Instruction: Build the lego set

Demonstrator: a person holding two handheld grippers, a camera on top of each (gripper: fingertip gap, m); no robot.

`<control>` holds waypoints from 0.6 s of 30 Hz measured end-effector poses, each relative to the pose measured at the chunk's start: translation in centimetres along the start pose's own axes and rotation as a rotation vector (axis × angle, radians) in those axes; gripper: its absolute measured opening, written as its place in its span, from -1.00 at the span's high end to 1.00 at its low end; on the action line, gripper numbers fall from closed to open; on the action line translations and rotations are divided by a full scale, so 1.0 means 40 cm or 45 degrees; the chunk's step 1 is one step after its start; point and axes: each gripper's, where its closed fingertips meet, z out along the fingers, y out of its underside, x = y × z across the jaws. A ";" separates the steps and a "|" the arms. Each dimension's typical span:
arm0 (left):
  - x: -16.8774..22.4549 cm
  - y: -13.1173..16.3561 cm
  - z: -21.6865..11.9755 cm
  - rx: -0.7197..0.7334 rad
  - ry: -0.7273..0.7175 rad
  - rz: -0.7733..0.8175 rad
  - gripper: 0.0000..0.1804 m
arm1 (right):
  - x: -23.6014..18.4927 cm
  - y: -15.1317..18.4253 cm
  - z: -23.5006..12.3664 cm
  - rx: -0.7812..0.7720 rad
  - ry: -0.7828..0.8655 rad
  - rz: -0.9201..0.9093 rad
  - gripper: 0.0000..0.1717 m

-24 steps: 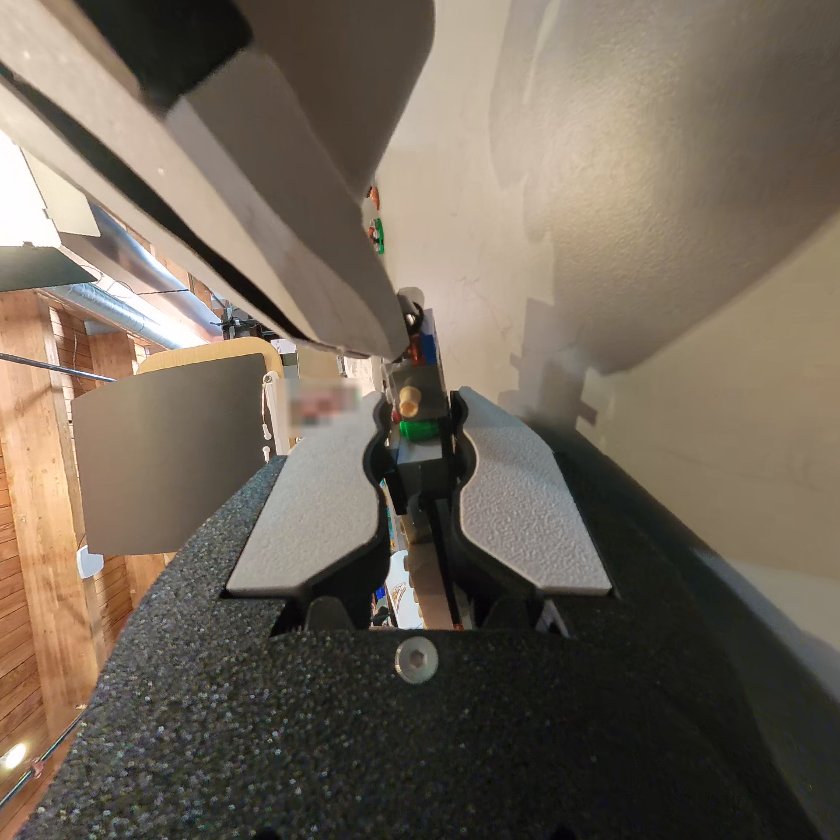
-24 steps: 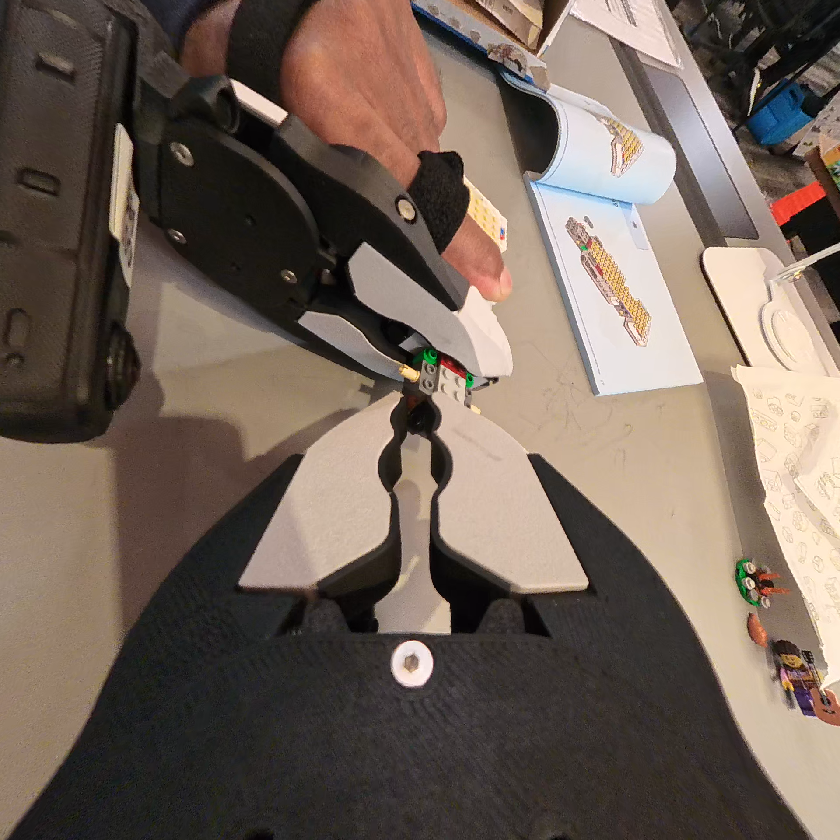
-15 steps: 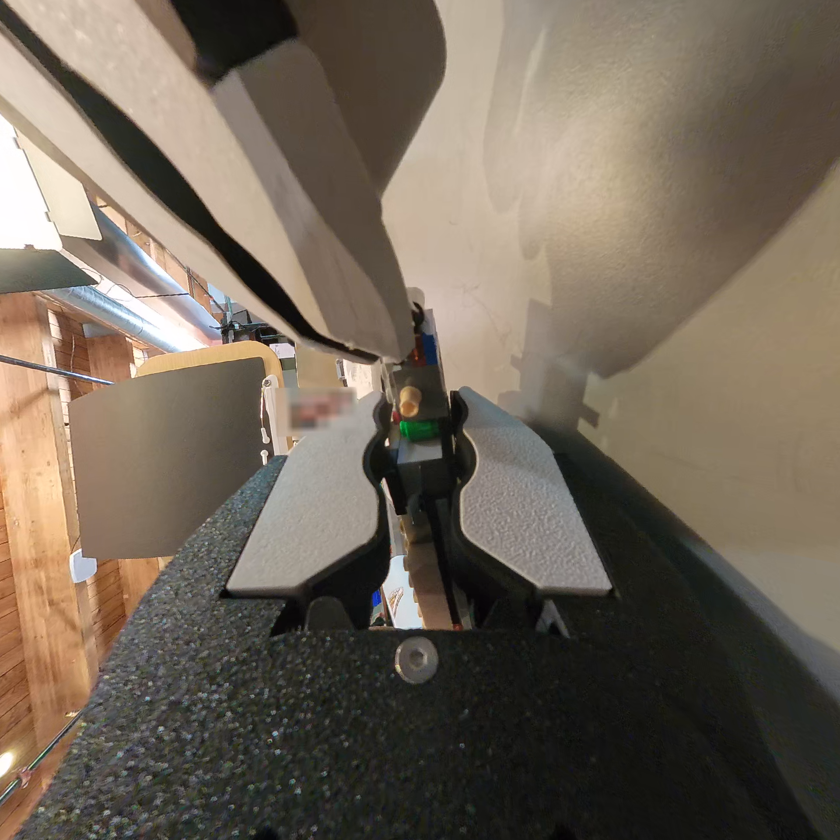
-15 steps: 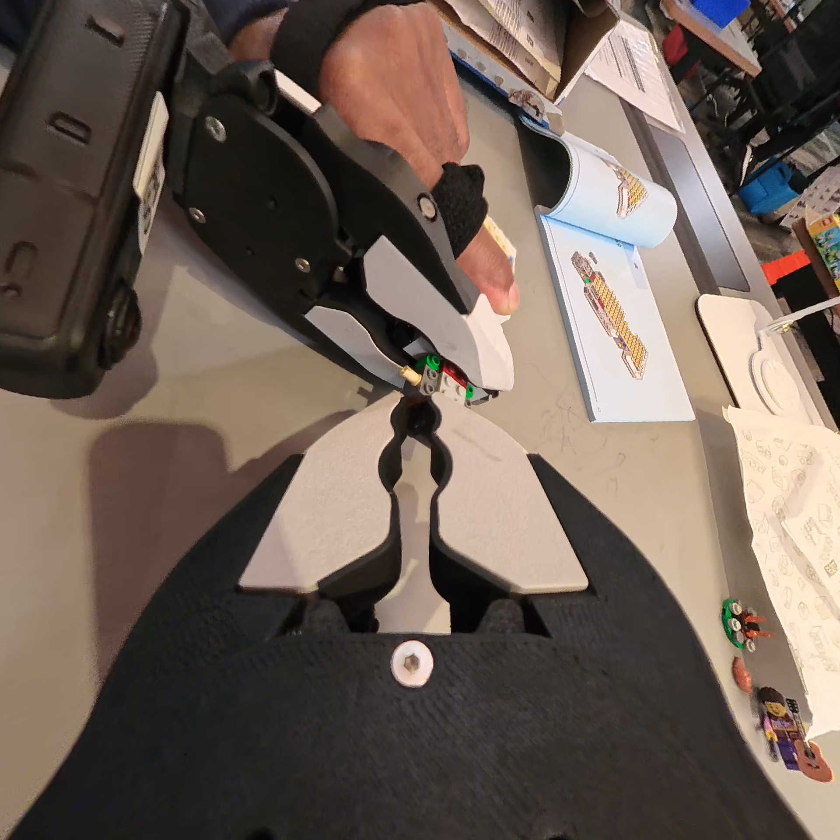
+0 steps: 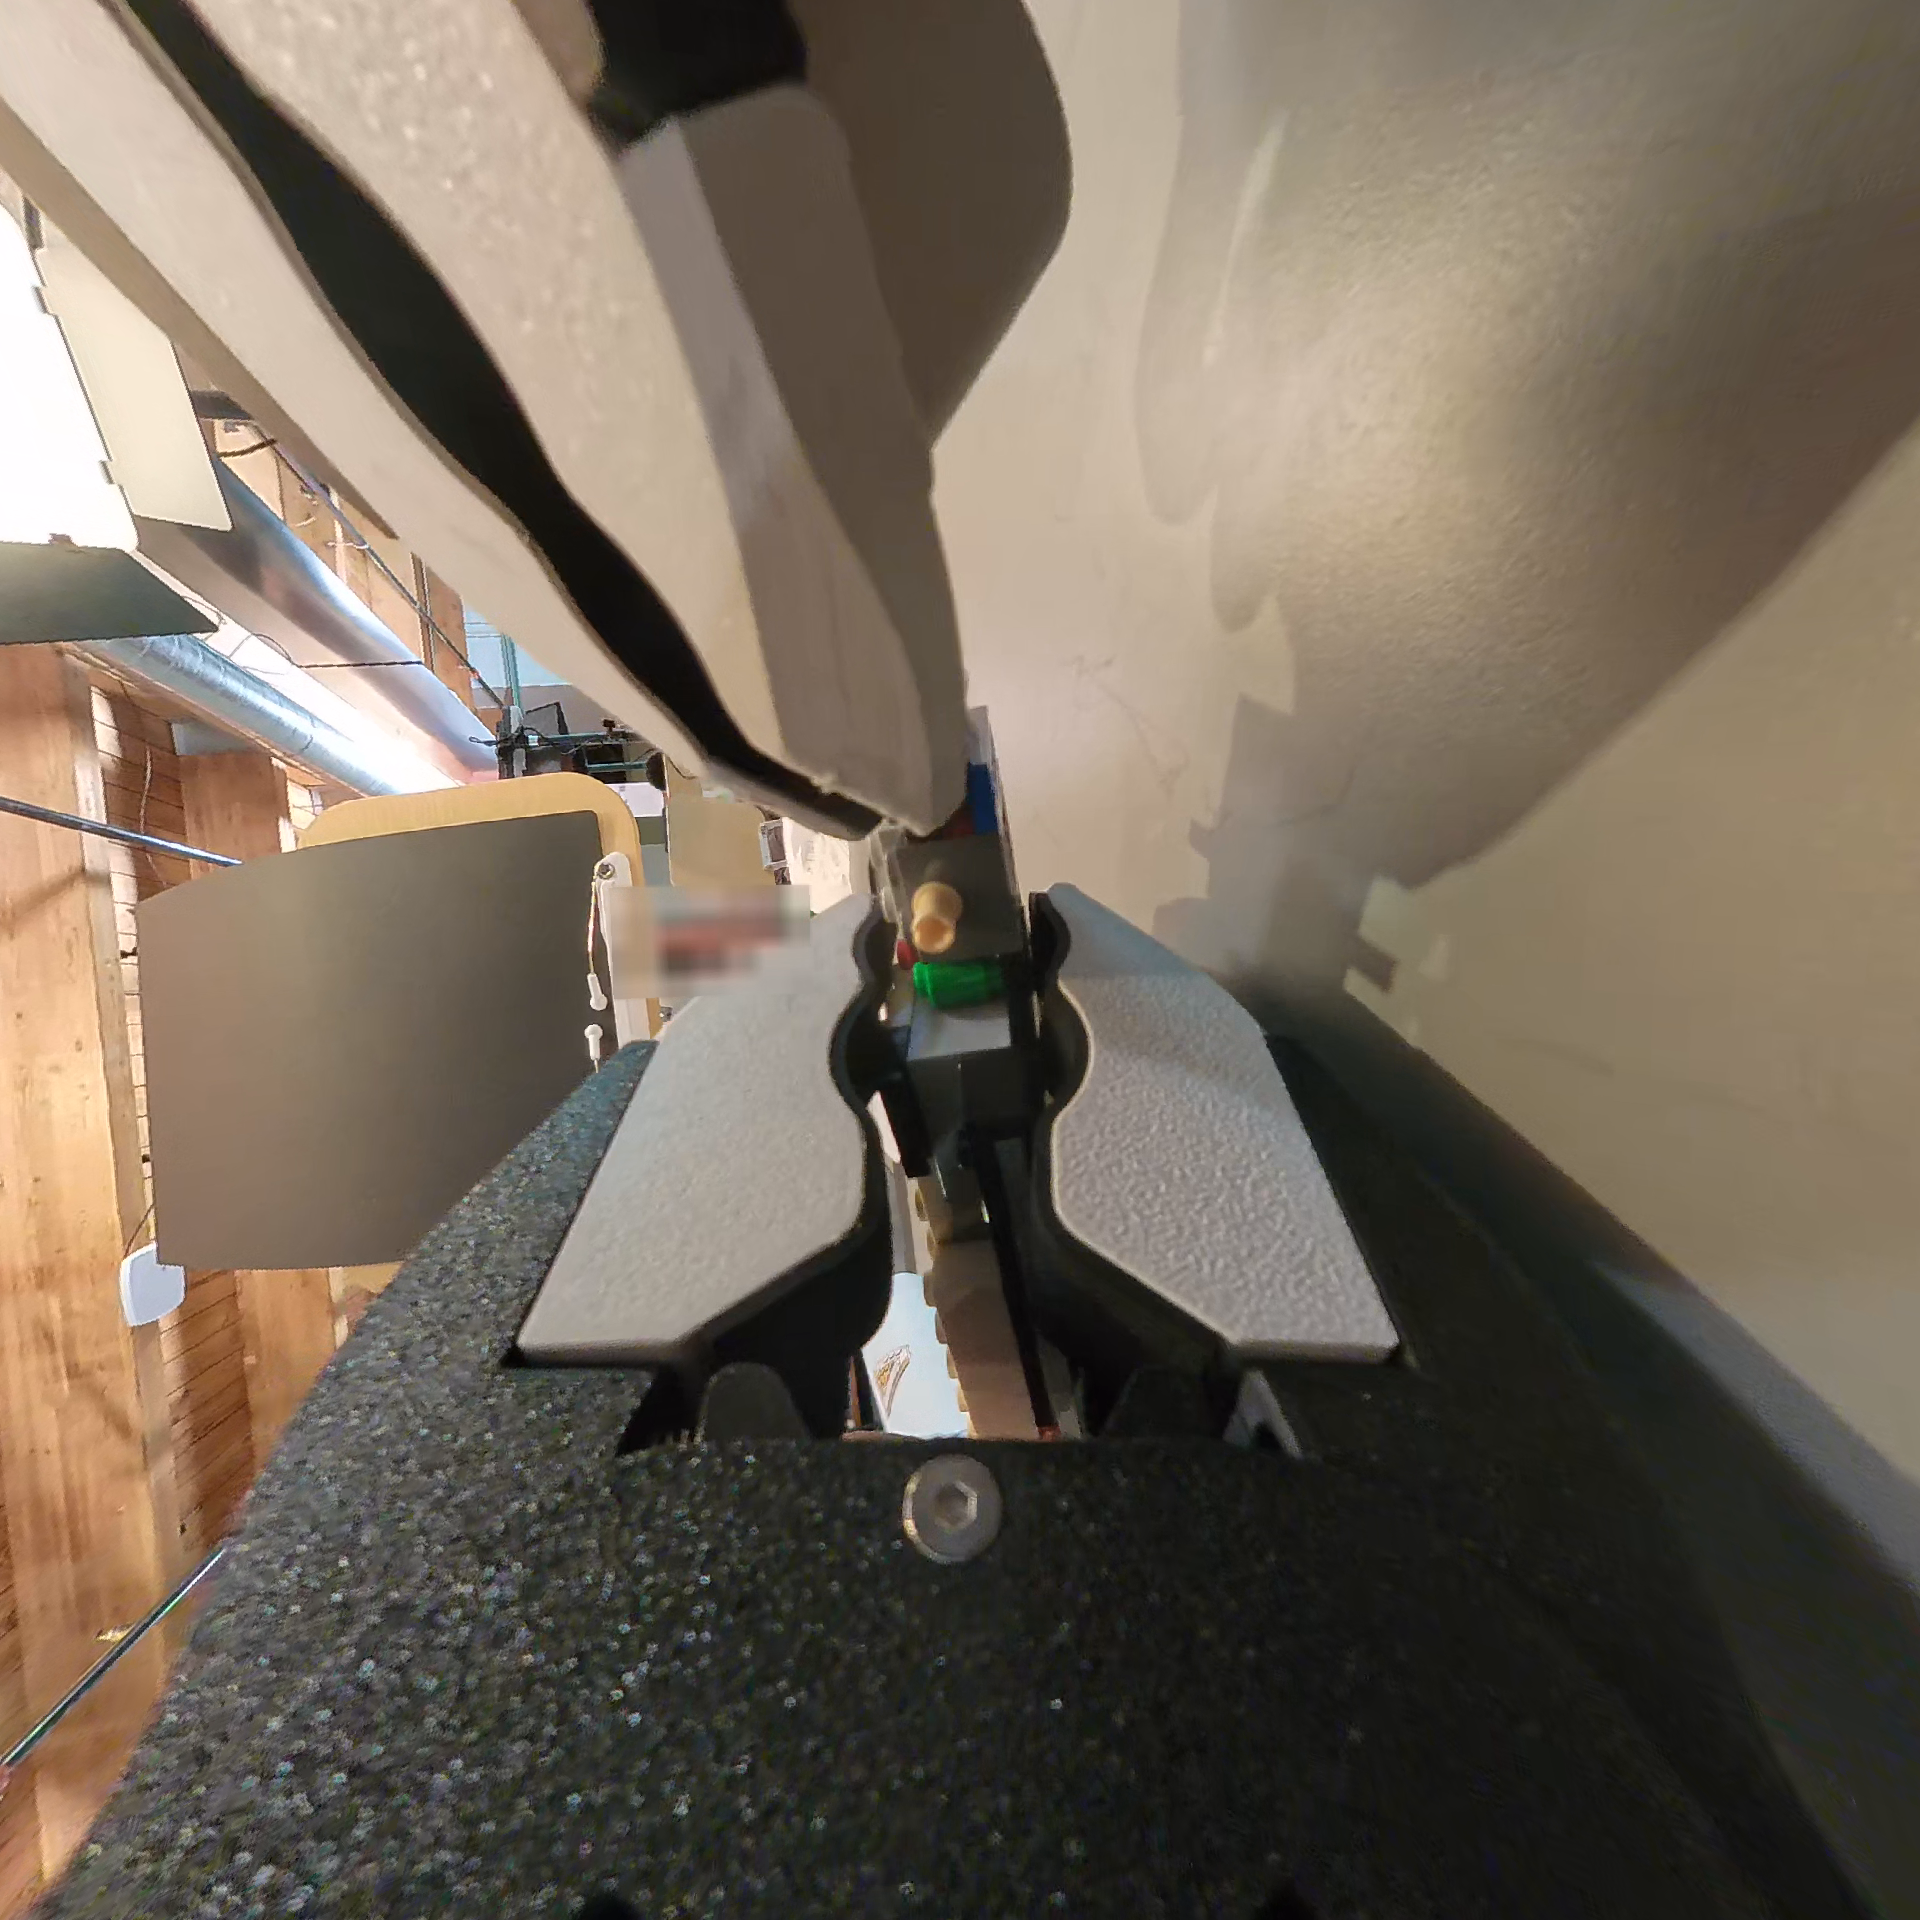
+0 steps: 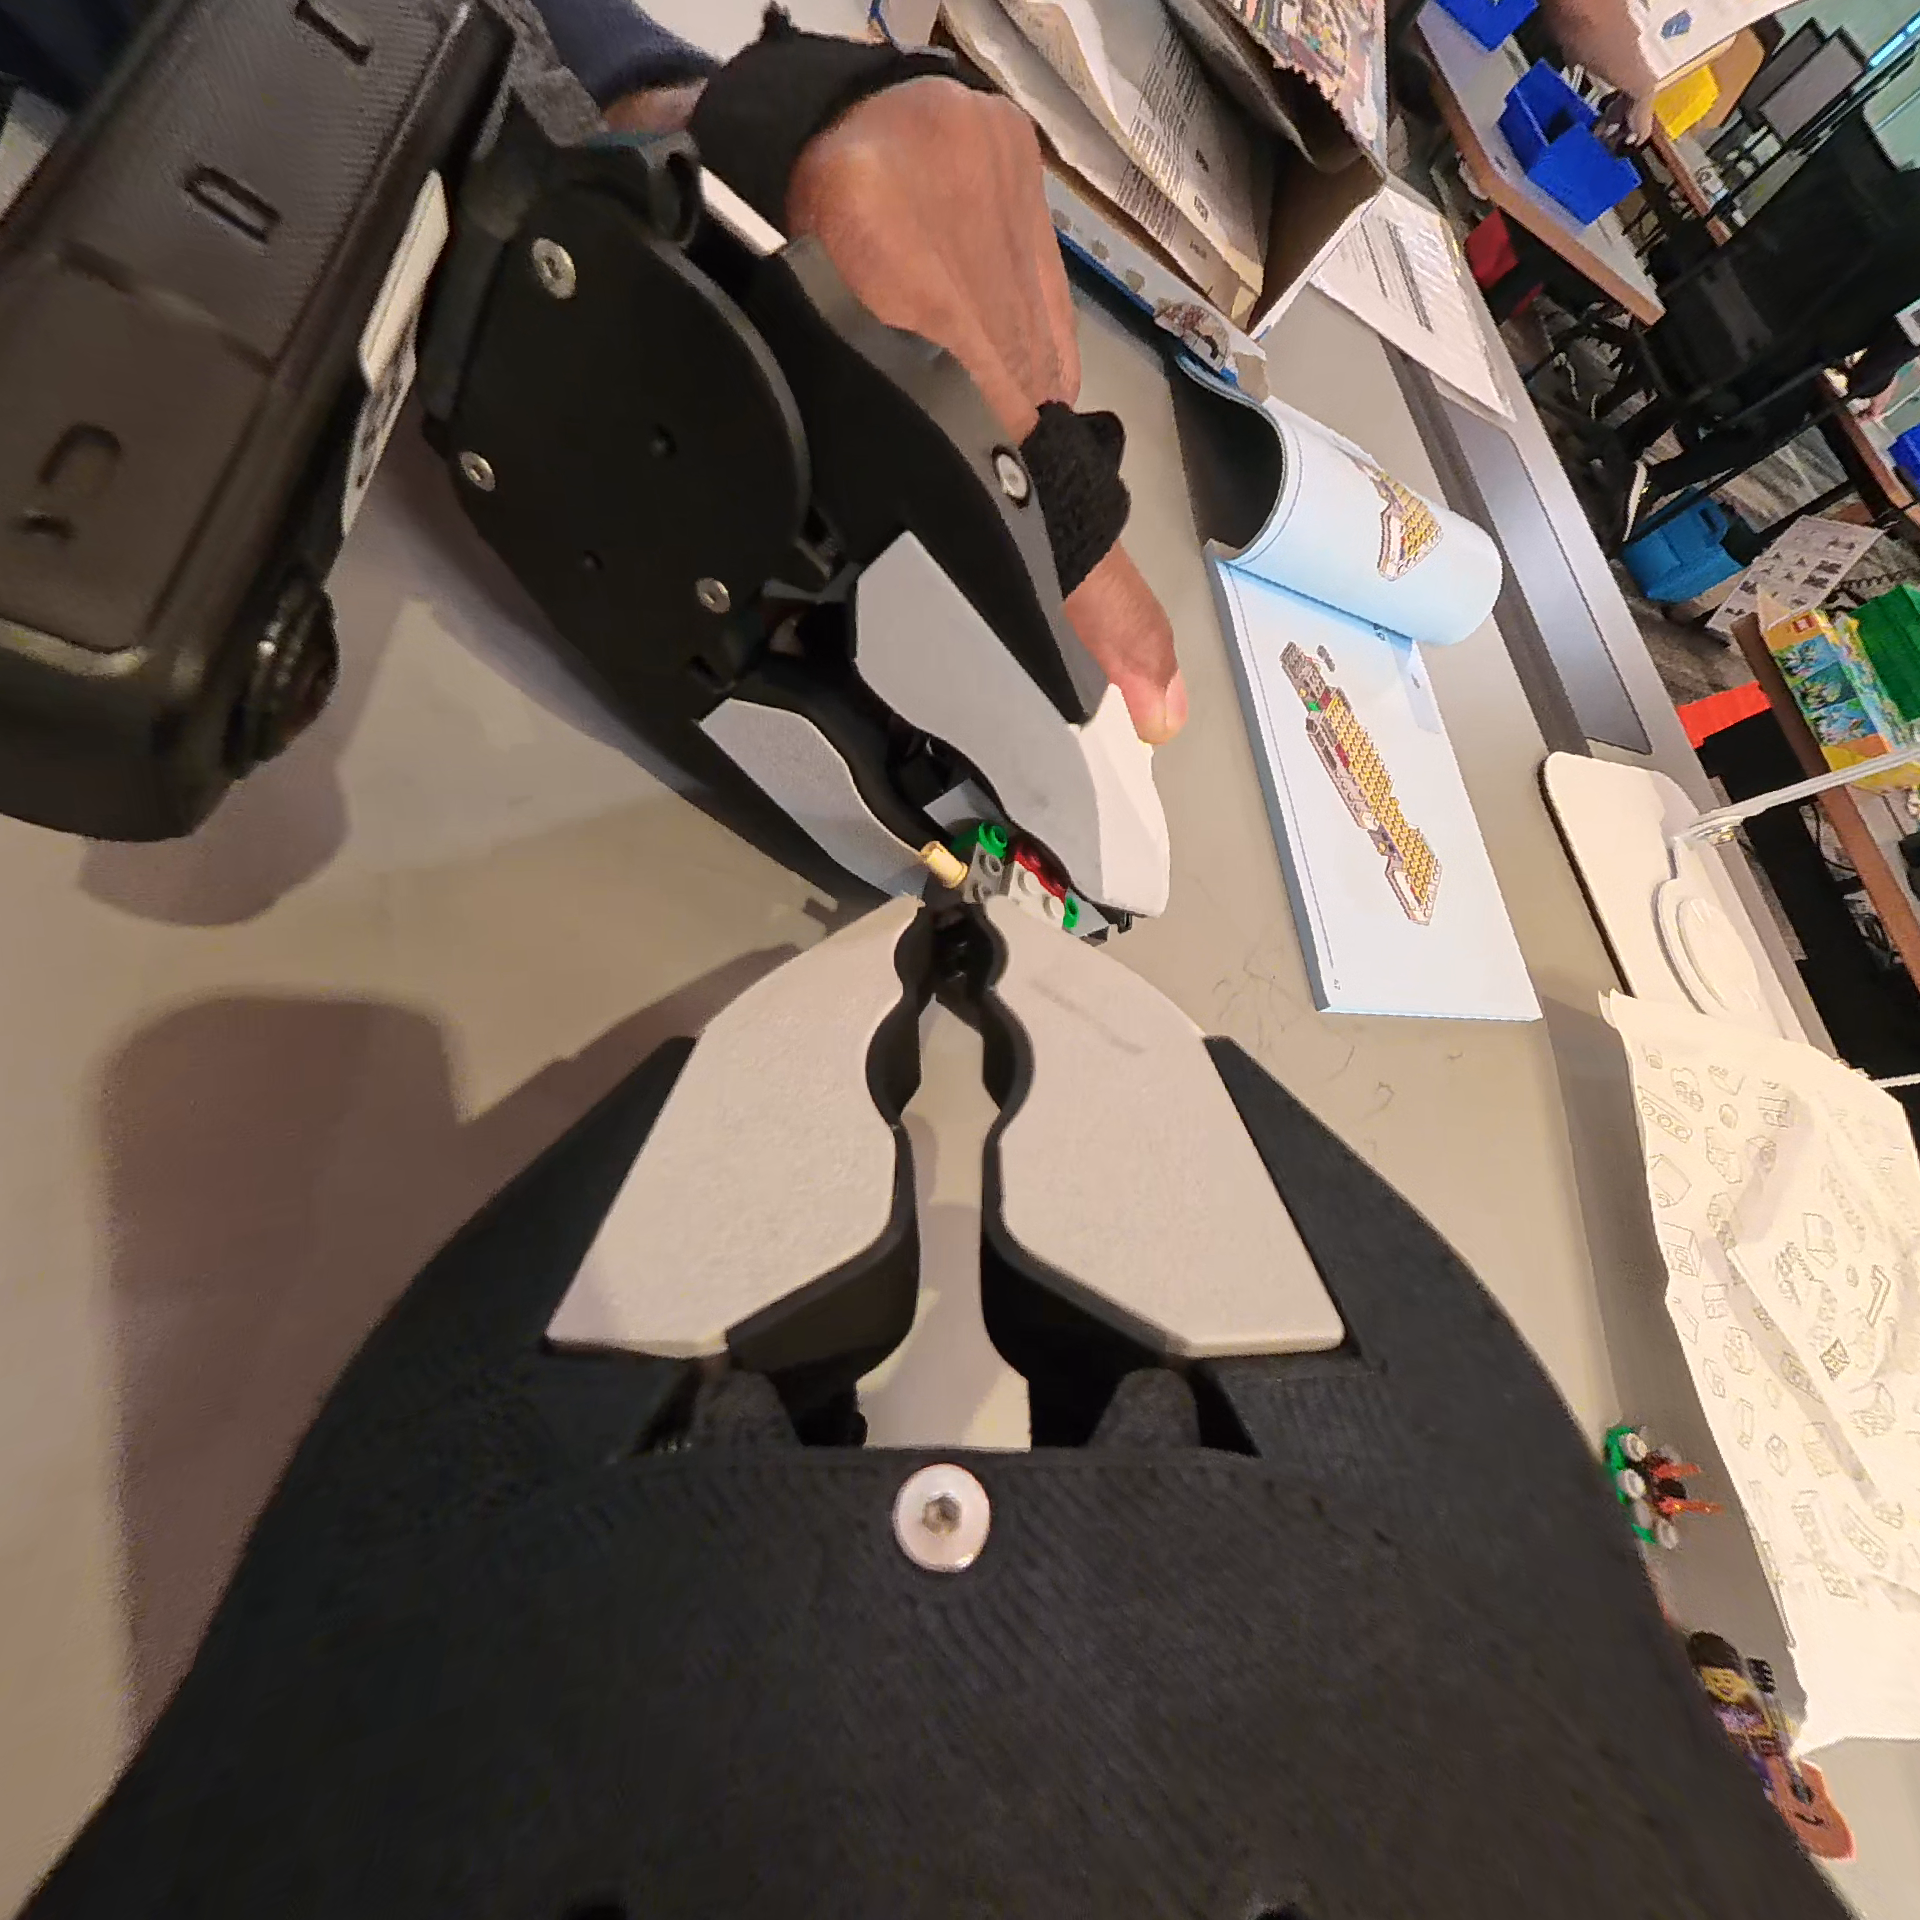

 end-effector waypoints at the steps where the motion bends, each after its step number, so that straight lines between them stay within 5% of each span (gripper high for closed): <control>1: 0.000 0.000 0.000 0.001 0.001 0.000 0.72 | -0.001 0.000 0.000 0.000 0.001 -0.007 0.93; 18: 0.003 -0.006 -0.001 0.015 0.003 -0.010 0.72 | -0.008 0.002 -0.007 0.020 -0.008 -0.090 0.89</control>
